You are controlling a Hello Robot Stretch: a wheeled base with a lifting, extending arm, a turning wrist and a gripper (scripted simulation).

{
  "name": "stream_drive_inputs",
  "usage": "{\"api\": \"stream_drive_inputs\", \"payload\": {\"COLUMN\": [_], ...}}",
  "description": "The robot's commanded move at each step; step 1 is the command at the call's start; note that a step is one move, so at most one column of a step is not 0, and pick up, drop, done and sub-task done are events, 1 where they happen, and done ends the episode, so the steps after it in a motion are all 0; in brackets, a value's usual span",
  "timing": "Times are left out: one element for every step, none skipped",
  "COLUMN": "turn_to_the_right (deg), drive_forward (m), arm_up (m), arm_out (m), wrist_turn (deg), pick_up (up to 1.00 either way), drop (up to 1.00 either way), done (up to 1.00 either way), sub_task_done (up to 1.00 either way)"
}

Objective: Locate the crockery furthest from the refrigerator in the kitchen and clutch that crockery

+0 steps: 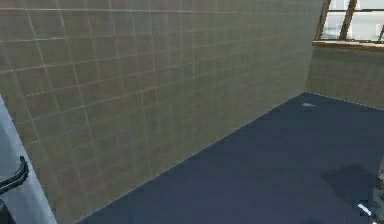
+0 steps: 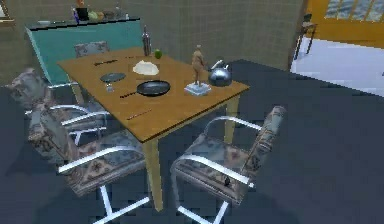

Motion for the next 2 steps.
{"api": "stream_drive_inputs", "payload": {"turn_to_the_right": [15.0,0.0], "drive_forward": [0.00,0.95], "arm_up": [0.00,0.00], "arm_out": [0.00,0.00], "wrist_turn": [0.0,0.0], "pick_up": [0.00,0.00], "drop": [0.00,0.00], "done": [0.00,0.00], "sub_task_done": [0.00,0.00]}}
